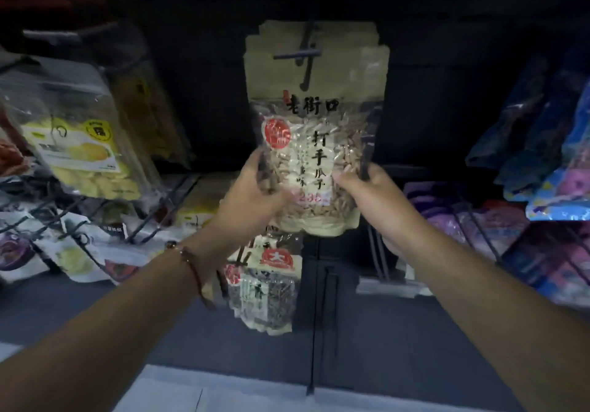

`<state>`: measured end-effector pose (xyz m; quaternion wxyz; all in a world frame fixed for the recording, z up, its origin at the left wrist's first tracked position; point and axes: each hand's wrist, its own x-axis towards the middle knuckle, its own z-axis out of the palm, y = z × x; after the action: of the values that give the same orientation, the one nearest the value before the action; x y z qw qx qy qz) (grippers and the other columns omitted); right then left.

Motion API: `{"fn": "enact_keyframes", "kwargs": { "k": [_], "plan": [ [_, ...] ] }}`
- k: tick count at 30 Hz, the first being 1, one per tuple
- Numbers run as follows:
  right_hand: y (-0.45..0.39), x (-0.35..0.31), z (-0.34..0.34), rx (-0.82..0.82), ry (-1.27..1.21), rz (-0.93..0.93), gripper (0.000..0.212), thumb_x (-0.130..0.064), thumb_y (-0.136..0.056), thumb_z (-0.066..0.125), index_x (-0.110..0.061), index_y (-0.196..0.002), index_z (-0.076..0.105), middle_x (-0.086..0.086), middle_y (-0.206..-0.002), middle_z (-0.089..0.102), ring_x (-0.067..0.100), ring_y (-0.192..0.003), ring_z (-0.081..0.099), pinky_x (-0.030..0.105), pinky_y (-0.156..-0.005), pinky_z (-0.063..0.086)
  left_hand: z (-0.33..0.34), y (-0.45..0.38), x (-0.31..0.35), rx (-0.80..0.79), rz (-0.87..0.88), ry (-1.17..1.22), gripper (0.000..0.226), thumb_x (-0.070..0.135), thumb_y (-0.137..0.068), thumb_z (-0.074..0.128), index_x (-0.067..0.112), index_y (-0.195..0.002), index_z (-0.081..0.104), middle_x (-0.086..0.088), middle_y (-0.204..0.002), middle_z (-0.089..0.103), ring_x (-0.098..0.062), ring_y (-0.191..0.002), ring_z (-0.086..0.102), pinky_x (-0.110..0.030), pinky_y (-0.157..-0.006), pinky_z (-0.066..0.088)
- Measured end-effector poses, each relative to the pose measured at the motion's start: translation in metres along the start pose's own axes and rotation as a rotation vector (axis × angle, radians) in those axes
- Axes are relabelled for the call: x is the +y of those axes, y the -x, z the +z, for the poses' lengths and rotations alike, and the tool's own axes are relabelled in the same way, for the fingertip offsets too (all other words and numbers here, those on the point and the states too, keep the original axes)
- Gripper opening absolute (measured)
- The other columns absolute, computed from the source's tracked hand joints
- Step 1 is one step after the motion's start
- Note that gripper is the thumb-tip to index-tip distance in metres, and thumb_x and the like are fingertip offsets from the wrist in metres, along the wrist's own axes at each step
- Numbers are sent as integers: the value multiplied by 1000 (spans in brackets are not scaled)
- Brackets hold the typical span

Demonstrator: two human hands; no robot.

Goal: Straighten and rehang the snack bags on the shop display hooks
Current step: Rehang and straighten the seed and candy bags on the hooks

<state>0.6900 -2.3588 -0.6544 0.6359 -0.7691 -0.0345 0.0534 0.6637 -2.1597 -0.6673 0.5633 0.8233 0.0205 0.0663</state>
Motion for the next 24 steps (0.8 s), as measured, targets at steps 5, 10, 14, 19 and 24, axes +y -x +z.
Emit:
{"fn": "enact_keyframes", "kwargs": {
  "k": [5, 10, 14, 19, 24],
  "plan": [
    [60, 7, 2, 137, 420, -97, 66, -43, -91, 58, -24, -149, 31, -6, -150, 38, 13, -137, 37, 30, -108, 33, -12, 59, 14, 89, 122, -425, 76, 45, -95, 57, 35, -156, 12, 2, -156, 35, -28, -138, 42, -48, -106, 44],
    [154, 18, 18, -98, 837, -309, 77, -44, -96, 49, -27, -156, 4, -4, -164, -4, 19, -150, -8, 33, -117, -2, -30, 164, 13, -37, 306, -872, 59, 44, -96, 43, 28, -152, 31, -4, -154, 38, -29, -136, 40, -49, -103, 43],
    [188, 36, 27, -296, 866, -208, 80, -42, -98, 46, -29, -155, -8, -5, -160, -23, 22, -148, -21, 37, -119, -7, -38, 221, -8, -161, -15, -964, 63, 58, -96, 42, 40, -153, 21, -1, -160, 28, -30, -134, 45, -47, -102, 44],
    [184, 61, 49, -376, 876, -125, 77, -43, -100, 41, -30, -153, -14, -8, -159, -27, 20, -148, -21, 35, -120, -2, -35, 215, -57, -321, -176, -1060, 72, 56, -97, 42, 40, -155, 2, 3, -165, -5, -24, -151, 14, -38, -118, 22],
    [146, 112, 103, -399, 890, -138, 79, -38, -99, 46, -33, -154, -9, -10, -160, -23, 19, -149, -16, 37, -121, 2, -19, 157, -130, -342, 46, -1124, 76, 39, -97, 48, 34, -156, 0, -3, -164, -14, -30, -152, -4, -44, -120, 14]
  ]
}}
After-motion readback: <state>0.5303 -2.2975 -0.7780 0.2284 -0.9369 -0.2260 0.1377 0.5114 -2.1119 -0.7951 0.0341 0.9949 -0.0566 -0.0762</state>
